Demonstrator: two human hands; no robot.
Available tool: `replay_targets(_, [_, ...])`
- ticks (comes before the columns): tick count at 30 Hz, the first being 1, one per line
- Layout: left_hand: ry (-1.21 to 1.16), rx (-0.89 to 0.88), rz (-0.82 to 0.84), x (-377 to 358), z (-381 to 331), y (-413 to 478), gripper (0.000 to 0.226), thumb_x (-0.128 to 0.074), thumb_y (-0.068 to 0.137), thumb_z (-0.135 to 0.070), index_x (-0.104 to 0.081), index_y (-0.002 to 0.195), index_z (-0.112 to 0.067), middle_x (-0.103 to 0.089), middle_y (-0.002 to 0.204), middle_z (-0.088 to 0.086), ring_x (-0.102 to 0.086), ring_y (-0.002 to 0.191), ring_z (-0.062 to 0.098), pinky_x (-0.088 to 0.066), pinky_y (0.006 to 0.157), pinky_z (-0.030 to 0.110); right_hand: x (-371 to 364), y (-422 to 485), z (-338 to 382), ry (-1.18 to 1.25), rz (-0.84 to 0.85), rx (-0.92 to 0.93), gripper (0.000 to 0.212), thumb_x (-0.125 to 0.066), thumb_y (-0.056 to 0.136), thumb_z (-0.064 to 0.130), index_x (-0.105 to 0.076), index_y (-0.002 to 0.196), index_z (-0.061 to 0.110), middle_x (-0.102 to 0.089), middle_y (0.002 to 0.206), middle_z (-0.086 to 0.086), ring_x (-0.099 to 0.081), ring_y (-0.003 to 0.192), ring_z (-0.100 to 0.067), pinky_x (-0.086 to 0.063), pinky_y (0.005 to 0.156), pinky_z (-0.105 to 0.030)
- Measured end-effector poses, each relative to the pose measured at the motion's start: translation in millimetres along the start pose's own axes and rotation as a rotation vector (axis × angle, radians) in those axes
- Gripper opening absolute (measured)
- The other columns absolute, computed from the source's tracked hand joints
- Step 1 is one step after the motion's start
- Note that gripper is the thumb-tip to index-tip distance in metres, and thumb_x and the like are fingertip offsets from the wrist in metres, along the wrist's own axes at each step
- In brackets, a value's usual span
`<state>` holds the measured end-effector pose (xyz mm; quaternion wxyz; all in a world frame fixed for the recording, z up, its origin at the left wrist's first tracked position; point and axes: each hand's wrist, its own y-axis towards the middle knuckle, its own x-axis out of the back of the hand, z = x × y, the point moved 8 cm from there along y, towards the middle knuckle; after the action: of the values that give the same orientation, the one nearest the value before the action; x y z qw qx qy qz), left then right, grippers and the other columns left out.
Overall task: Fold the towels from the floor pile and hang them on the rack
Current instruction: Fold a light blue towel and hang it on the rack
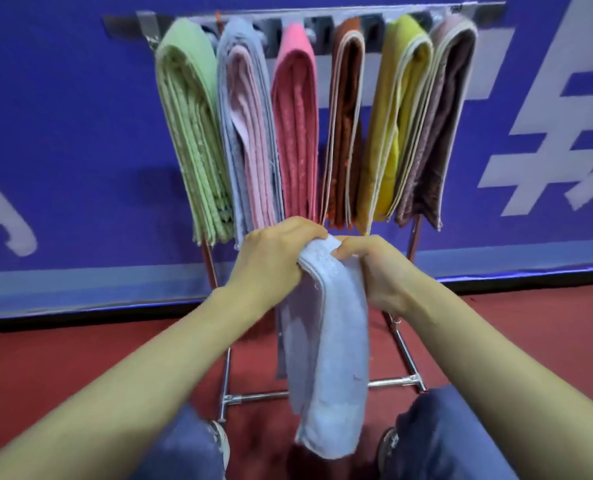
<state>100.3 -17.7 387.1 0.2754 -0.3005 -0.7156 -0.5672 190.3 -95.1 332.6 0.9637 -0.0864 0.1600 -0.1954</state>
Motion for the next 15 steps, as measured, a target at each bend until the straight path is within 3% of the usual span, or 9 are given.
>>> replay_targets(2, [0.145, 0.029, 0.120, 6, -9, 20, 0.029, -0.063, 0.080, -0.015, -0.069, 0.107, -0.025, -0.069, 0.105, -0.004, -0.068, 0.096, 0.027, -0.055, 0.073, 0.044, 13, -8, 16, -0.347, -0.265, 0.104, 0.041, -0.059, 0.058, 0.020, -0.066, 0.094, 0.002, -0.061, 0.083, -0.007, -0.054, 0.078, -0.022, -0.042, 0.072, -0.033])
replay_targets(3, [0.226, 0.036, 0.179, 11, -15, 29, 0.026, -0.063, 0.083, -0.018, -0.068, 0.107, -0.026, -0.067, 0.104, -0.003, -0.066, 0.098, 0.028, -0.054, 0.075, 0.043, 15, -15, 29, -0.483, -0.376, 0.205, 0.050, -0.061, 0.052, 0.026, -0.066, 0.096, 0.003, -0.063, 0.083, 0.000, -0.055, 0.079, -0.020, -0.042, 0.076, -0.033])
replay_targets(5, [0.353, 0.046, 0.287, 19, -29, 46, 0.025, -0.062, 0.086, -0.022, -0.066, 0.110, -0.024, -0.065, 0.106, 0.001, -0.064, 0.101, 0.030, -0.049, 0.074, 0.038, -1, -26, 48, -0.585, -0.381, 0.386, 0.066, -0.061, 0.050, 0.033, -0.066, 0.113, 0.018, -0.070, 0.102, 0.010, -0.064, 0.094, -0.007, -0.049, 0.088, -0.030])
replay_targets(7, [0.450, 0.057, 0.349, 30, -42, 65, 0.027, -0.064, 0.083, -0.019, -0.064, 0.110, -0.021, -0.063, 0.107, 0.003, -0.063, 0.103, 0.031, -0.042, 0.071, 0.036, -26, -37, 59, -0.610, -0.289, 0.466, 0.073, -0.060, 0.055, 0.030, -0.057, 0.127, 0.026, -0.066, 0.114, 0.016, -0.059, 0.104, 0.008, -0.045, 0.088, -0.013])
replay_targets(9, [0.536, 0.032, 0.355, 44, -53, 84, 0.022, -0.066, 0.081, -0.016, -0.064, 0.103, -0.019, -0.063, 0.104, 0.005, -0.064, 0.101, 0.033, -0.042, 0.069, 0.038, -40, -48, 73, -0.647, -0.319, 0.512, 0.076, -0.059, 0.059, 0.029, -0.051, 0.134, 0.026, -0.065, 0.116, 0.012, -0.060, 0.102, 0.000, -0.043, 0.076, -0.012])
replay_targets(11, [0.607, -0.016, 0.357, 59, -62, 99, 0.017, -0.066, 0.083, -0.016, -0.063, 0.100, -0.019, -0.064, 0.102, 0.007, -0.065, 0.099, 0.035, -0.047, 0.071, 0.041, -41, -54, 90, -0.714, -0.453, 0.598, 0.064, -0.062, 0.067, 0.029, -0.054, 0.131, 0.024, -0.067, 0.118, 0.003, -0.062, 0.106, -0.015, -0.047, 0.079, -0.026])
replay_targets(13, [0.630, -0.055, 0.355, 75, -68, 112, 0.013, -0.064, 0.084, -0.016, -0.063, 0.097, -0.018, -0.065, 0.100, 0.009, -0.065, 0.098, 0.037, -0.051, 0.074, 0.044, -42, -55, 108, -0.827, -0.580, 0.646, 0.043, -0.061, 0.077, 0.026, -0.058, 0.119, 0.023, -0.068, 0.113, -0.003, -0.062, 0.104, -0.027, -0.051, 0.079, -0.039])
replay_targets(15, [0.651, -0.082, 0.333, 93, -75, 127, 0.011, -0.060, 0.086, -0.014, -0.063, 0.097, -0.015, -0.064, 0.100, 0.011, -0.064, 0.098, 0.039, -0.050, 0.073, 0.045, -46, -49, 123, -0.949, -0.645, 0.640, 0.025, -0.057, 0.078, 0.027, -0.057, 0.103, 0.020, -0.067, 0.101, -0.005, -0.061, 0.095, -0.033, -0.050, 0.070, -0.042])
